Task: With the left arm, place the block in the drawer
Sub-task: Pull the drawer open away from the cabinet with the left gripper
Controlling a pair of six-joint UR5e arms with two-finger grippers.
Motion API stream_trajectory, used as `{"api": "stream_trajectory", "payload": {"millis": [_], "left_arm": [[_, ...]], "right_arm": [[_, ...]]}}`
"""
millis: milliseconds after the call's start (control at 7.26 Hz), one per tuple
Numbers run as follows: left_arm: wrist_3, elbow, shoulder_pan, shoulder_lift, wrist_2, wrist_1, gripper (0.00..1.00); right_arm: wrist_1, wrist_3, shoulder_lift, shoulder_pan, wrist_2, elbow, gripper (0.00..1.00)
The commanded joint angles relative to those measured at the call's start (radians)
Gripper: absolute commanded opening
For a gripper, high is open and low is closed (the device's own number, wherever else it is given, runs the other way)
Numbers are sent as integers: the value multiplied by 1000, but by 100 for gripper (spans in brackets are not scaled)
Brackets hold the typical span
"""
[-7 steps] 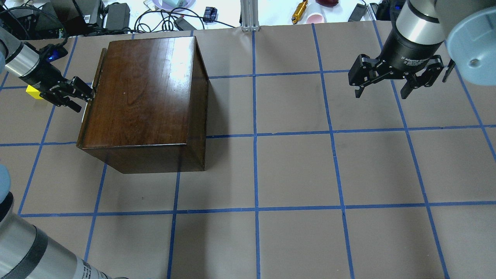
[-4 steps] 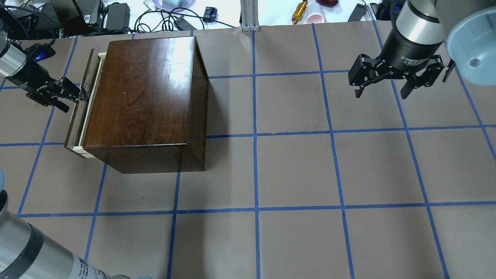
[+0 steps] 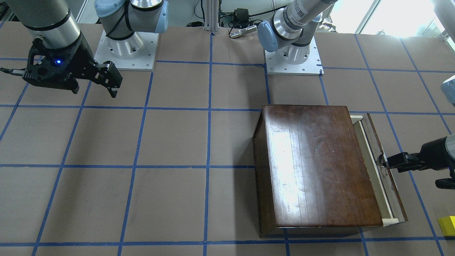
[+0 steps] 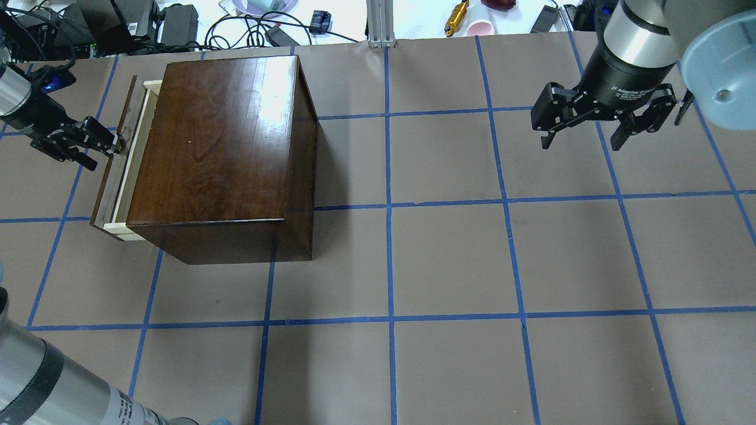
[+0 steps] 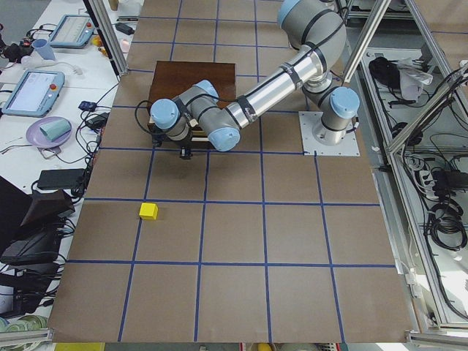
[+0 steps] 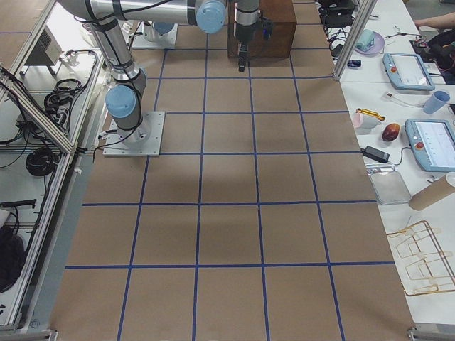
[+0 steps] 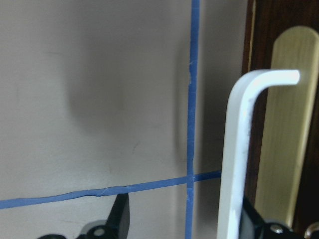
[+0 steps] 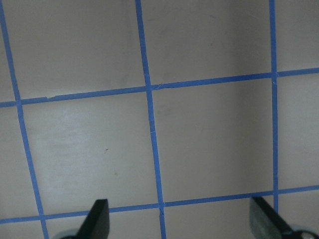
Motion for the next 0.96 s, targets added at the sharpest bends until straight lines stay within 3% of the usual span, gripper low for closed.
{"api": "stream_trajectory", "payload": {"millis": [0,826], "left_arm": [[4,19,12,-3,10,-1,75],[71,45,22,-11,67,18,75]], "right_arm": [[0,0,0,0,0,0,100],[0,0,0,0,0,0,100]]}}
